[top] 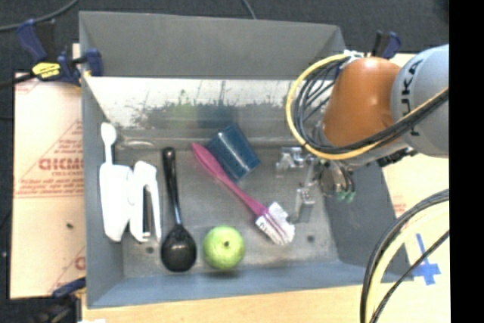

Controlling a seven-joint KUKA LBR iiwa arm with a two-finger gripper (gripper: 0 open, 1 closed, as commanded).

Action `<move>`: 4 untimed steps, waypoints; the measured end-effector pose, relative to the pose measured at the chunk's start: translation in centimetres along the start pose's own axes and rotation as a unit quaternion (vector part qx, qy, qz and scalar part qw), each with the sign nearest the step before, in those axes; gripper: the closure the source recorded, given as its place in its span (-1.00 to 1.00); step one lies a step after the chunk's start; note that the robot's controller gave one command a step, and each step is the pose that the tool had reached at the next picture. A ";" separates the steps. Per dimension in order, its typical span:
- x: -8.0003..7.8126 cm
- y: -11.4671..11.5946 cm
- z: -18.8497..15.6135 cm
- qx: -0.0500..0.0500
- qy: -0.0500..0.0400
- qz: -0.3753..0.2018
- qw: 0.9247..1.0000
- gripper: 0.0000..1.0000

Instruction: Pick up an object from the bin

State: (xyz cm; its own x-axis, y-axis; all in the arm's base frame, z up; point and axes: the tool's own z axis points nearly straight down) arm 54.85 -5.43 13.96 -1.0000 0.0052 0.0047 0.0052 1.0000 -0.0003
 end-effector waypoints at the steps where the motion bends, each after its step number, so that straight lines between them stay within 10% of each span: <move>1: -0.1 0.0 -0.4 0.000 -0.003 -0.001 1.000 -1.00; 2: -2.2 7.4 4.7 0.000 -0.003 0.015 1.000 -1.00; 3: 1.1 8.0 6.5 -0.001 -0.003 0.159 0.987 -1.00; 4: 1.8 7.1 6.5 -0.001 -0.002 0.183 0.983 -1.00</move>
Offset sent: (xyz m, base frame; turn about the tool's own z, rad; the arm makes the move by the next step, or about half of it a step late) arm 0.0266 0.1045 -0.0696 0.0367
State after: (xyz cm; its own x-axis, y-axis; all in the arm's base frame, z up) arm 53.10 1.69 7.43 -0.9309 0.3652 -0.0003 0.3652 0.9309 0.0003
